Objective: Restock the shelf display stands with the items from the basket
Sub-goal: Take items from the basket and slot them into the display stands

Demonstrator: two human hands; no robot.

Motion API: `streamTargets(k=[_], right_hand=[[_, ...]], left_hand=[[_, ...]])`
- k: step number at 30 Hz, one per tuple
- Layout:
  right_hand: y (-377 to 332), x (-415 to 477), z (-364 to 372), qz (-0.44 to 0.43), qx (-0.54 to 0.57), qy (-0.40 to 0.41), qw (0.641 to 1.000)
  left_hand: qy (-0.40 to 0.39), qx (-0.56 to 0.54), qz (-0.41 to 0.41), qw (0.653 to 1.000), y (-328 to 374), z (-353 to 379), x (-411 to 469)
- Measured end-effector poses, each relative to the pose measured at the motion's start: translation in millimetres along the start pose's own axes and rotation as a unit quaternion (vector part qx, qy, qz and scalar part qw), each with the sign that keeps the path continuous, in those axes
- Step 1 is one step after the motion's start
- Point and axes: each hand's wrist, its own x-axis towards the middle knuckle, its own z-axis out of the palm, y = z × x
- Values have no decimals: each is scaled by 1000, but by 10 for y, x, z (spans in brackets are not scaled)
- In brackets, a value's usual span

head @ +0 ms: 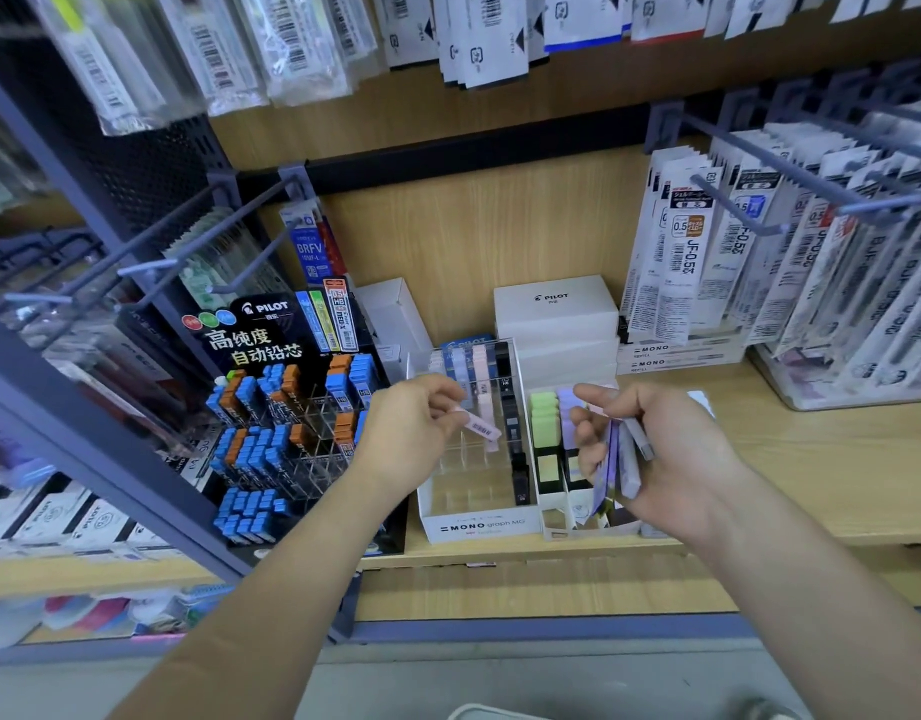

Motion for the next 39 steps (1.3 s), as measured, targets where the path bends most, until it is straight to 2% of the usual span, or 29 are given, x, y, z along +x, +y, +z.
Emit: streamTargets(k=[3, 7, 13, 19, 23, 25, 27, 28, 29, 30, 32, 33, 36, 39], right_hand=[[11, -4, 14, 4, -9, -7, 1000], [17, -24, 32, 52, -48, -39, 997], [50, -34, 40, 35, -91, -46, 994], [56, -39, 29, 21, -108, -55, 992], [35, -85, 23, 16, -117, -82, 990], [14, -121, 26, 19, -112, -110, 987], [-7, -154, 25, 29, -104, -145, 984], [-14, -163, 21, 36, -103, -162, 981], [-18, -167, 16, 41, -104, -178, 978], [-23, -177, 22, 45, -106, -191, 975], [-18, -196, 47, 54, -105, -219, 969], [-7, -205, 59, 59, -105, -226, 967], [24, -201, 85, 46, -128, -206, 969], [9, -171, 66, -54, -163, -121, 978]], left_hand=[[4, 32, 35, 999, 5, 81, 23], [6, 72, 109, 991, 6, 121, 70], [-24, 130, 189, 973, 6, 211, 91], [18, 133, 183, 974, -20, 261, 99], [20, 135, 170, 976, -36, 256, 86], [45, 101, 148, 983, 36, 215, 82], [45, 5, 87, 995, 210, 105, 62], [-5, -92, 40, 995, 325, 42, 36], [-87, -208, -1, 974, 443, -19, -1], [-169, -297, -26, 939, 547, -64, -49], [-256, -366, -32, 894, 660, -81, -147], [-256, -387, -33, 885, 675, -60, -182], [-189, -432, -65, 880, 644, -28, -185], [-150, -449, -92, 876, 565, -84, -159]])
